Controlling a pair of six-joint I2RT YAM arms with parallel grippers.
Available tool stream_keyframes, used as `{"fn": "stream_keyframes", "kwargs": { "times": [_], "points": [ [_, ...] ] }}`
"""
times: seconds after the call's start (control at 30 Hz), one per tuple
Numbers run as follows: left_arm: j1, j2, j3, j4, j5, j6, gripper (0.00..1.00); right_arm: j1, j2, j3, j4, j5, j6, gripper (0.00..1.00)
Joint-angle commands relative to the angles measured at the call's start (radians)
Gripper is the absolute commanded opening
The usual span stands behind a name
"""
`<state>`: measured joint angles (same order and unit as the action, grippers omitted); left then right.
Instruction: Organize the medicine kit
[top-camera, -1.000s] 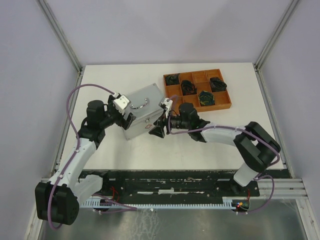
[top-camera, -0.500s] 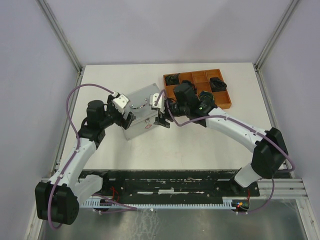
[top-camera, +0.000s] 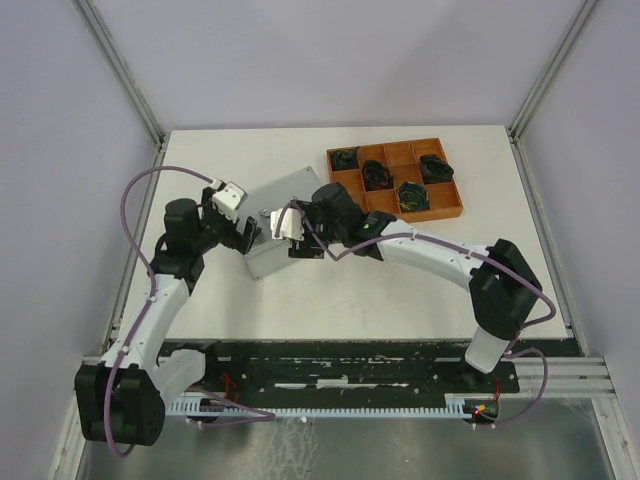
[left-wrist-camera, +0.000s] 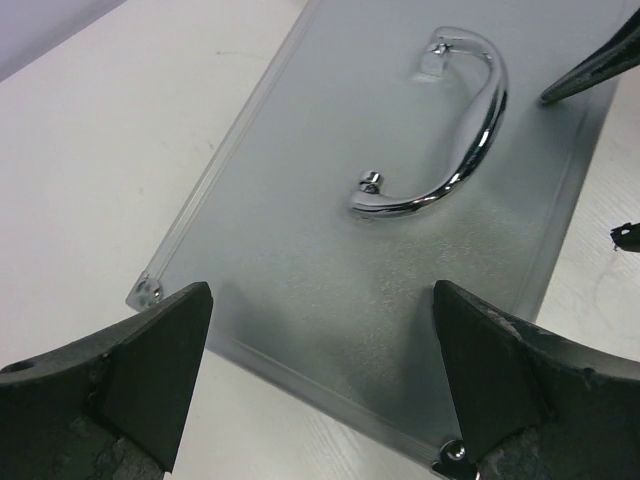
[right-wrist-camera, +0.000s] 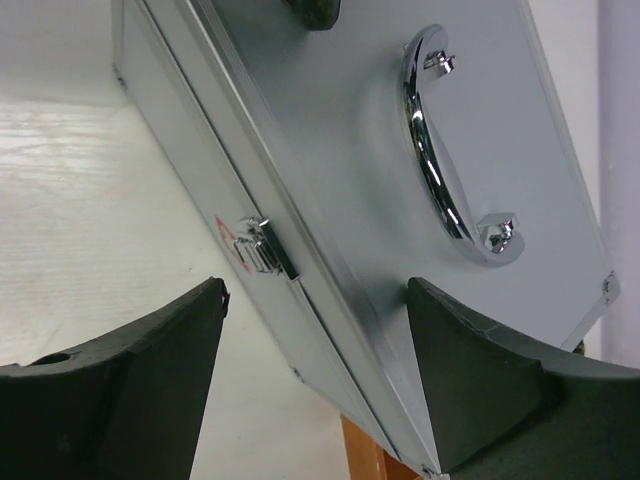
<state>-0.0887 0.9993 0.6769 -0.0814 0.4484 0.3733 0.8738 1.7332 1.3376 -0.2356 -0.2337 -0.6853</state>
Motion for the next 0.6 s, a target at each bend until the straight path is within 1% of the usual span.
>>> {"fn": "stream_keyframes", "kwargs": {
  "times": [0.0,0.1,0.17,0.27,0.43,0.57],
  "points": [
    [0.032,0.003,0.025,0.002,0.025,-0.042,0.98,0.037,-0.005,-0.101,0.164,0.137,-0.047,0.82],
    [0.042,0.005,0.03,0.001,0.028,-0.049,0.98,0.061,-0.009,-0.157,0.24,0.173,-0.061,0.85],
    [0.048,0.008,0.033,0.0,0.032,-0.055,0.98,0.076,-0.004,-0.185,0.286,0.215,-0.086,0.87],
    [0.055,0.009,0.035,-0.005,0.042,-0.058,0.98,0.091,0.017,-0.226,0.385,0.283,-0.13,0.89],
    [0.063,0.0,0.034,-0.006,0.052,-0.058,0.98,0.106,0.036,-0.279,0.481,0.323,-0.185,0.9],
    [0.064,0.001,0.033,-0.005,0.058,-0.058,0.98,0.116,0.049,-0.305,0.533,0.348,-0.197,0.92]
  ]
}}
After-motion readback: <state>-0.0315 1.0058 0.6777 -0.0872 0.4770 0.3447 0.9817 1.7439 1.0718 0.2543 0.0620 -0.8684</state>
